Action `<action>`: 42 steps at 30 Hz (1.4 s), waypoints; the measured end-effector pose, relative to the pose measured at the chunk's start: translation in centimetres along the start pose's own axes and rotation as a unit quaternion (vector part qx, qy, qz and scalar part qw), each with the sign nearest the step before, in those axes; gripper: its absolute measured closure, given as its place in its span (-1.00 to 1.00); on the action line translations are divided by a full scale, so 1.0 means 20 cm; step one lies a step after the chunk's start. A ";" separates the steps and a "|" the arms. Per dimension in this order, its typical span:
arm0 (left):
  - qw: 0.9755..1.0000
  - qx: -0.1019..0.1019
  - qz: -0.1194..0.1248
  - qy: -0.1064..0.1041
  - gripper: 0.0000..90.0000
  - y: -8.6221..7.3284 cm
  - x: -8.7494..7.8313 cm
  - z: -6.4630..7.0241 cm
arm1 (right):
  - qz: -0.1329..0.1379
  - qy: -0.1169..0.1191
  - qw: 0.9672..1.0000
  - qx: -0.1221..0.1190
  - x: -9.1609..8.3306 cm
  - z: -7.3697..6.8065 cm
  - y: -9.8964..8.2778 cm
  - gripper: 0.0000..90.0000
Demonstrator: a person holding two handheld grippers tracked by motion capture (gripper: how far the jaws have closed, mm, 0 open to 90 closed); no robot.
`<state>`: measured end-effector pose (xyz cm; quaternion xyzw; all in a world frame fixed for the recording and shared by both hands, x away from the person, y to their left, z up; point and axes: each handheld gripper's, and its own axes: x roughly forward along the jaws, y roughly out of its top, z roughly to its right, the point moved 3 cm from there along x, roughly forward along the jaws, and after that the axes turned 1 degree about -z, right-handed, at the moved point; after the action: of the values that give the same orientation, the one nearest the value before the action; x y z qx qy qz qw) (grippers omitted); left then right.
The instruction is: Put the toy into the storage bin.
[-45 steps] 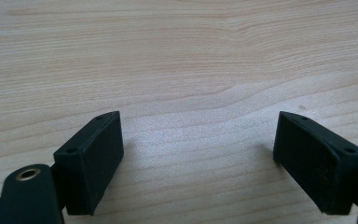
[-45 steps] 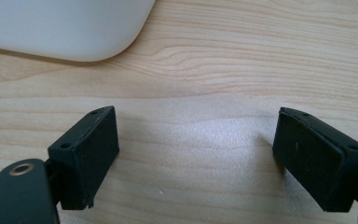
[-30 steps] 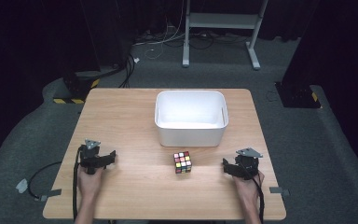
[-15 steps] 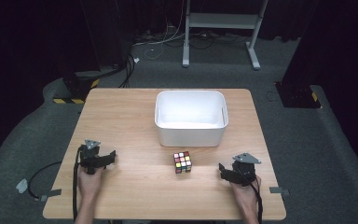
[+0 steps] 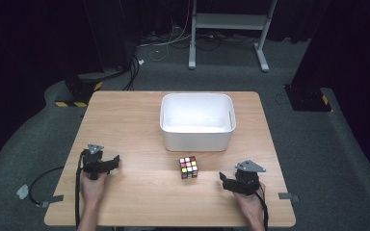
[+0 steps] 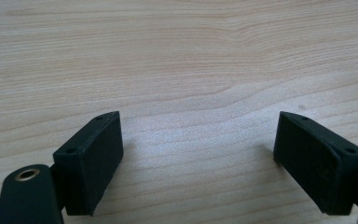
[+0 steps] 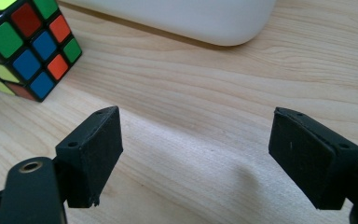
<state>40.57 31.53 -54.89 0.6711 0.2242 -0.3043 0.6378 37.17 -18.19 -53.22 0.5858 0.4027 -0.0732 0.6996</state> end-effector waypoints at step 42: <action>1.000 -0.001 0.000 0.000 -0.65 0.00 0.00 0.00 | 0.007 0.084 0.994 -0.071 0.09 -0.27 0.10 -0.72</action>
<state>40.57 31.52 -54.88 0.6706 0.2247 -0.3042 0.6382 36.91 -12.12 -52.78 0.5418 0.4599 0.0096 0.7035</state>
